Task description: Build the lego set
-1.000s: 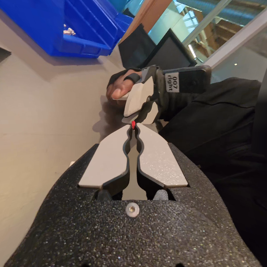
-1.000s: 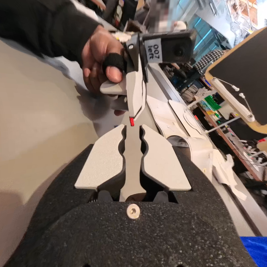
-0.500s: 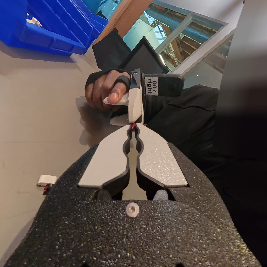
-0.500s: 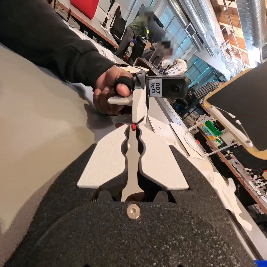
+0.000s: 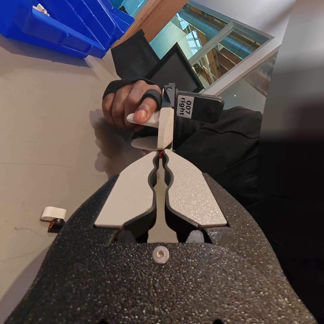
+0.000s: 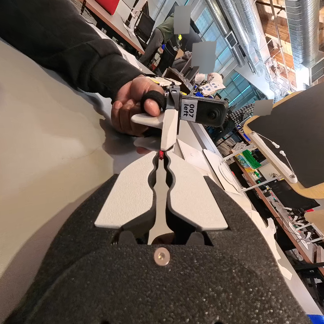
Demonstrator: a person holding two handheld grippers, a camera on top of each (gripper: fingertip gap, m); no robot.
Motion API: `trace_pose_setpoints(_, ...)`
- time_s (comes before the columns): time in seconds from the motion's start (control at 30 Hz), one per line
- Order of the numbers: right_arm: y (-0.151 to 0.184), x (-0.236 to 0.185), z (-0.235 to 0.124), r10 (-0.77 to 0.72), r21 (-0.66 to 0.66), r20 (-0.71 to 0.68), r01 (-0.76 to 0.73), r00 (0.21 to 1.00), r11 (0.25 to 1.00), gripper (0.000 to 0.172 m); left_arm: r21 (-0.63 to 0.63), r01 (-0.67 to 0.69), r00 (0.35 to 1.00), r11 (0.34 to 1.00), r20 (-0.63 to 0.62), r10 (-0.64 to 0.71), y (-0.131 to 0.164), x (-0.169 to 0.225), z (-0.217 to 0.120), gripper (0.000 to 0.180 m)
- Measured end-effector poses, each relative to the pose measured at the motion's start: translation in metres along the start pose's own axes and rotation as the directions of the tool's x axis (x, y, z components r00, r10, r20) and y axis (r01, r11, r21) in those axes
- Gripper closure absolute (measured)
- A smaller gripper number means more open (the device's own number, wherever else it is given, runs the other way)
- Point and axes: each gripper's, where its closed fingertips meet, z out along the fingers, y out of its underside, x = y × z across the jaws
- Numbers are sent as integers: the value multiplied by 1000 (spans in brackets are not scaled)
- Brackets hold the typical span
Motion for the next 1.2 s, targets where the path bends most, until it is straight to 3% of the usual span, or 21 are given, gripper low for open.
trace_pose_setpoints(0.47,1,1,0,-3,-16,-4,3,1000,1000,168,14,0,1000,1000,10,0,-2,0,0,177)
trace_pose_setpoints(0.63,4,8,-1,38,-33,-19,-39,999,999,168,57,-56,985,997,166,46,-16,-10,-15,168)
trace_pose_setpoints(0.73,9,10,-2,40,-52,-21,-41,999,998,168,14,-130,913,991,392,114,-21,-28,-37,163)
trace_pose_setpoints(0.87,12,9,-3,43,-66,-8,-44,999,997,168,-146,-112,720,983,670,182,-10,-63,-71,160)
trace_pose_setpoints(1.07,15,7,-3,45,-79,12,-44,999,996,167,-303,1,615,953,752,238,18,-90,-76,158)
trace_pose_setpoints(1.2,16,5,-3,46,-81,22,-44,999,996,167,-348,-11,610,937,740,282,22,-89,-71,160)
